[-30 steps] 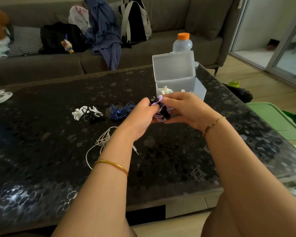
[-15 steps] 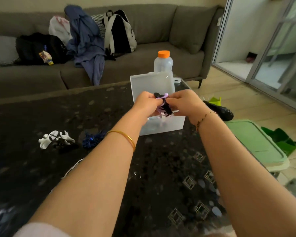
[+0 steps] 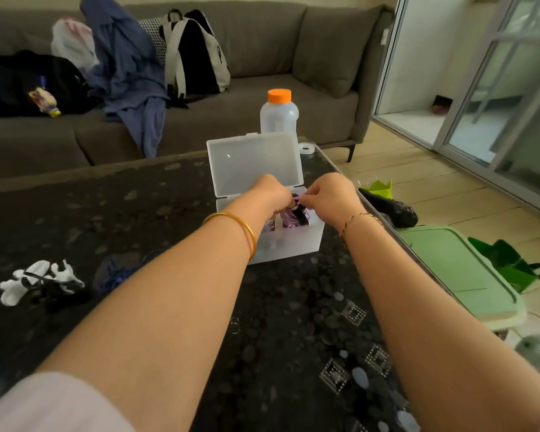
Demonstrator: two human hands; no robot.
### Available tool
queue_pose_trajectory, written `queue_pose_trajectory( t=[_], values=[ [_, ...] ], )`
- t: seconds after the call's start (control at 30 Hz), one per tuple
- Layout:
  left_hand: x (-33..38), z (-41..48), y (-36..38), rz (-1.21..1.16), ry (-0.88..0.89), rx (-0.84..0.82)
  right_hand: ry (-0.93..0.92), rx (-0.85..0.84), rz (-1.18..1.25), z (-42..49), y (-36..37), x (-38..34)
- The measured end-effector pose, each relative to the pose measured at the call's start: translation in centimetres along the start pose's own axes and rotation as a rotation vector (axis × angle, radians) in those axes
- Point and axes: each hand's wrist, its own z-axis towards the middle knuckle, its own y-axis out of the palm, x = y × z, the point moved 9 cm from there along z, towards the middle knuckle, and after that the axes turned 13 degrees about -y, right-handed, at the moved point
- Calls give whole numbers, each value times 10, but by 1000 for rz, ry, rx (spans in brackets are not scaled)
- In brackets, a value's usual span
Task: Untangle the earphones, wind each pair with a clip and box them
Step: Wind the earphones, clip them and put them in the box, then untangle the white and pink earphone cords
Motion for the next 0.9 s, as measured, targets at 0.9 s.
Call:
queue_pose_trajectory(
  t=[0.9],
  values=[
    [-209,-150,-144,-492,41,509,-287,-278,202,-169,91,-176]
  ],
)
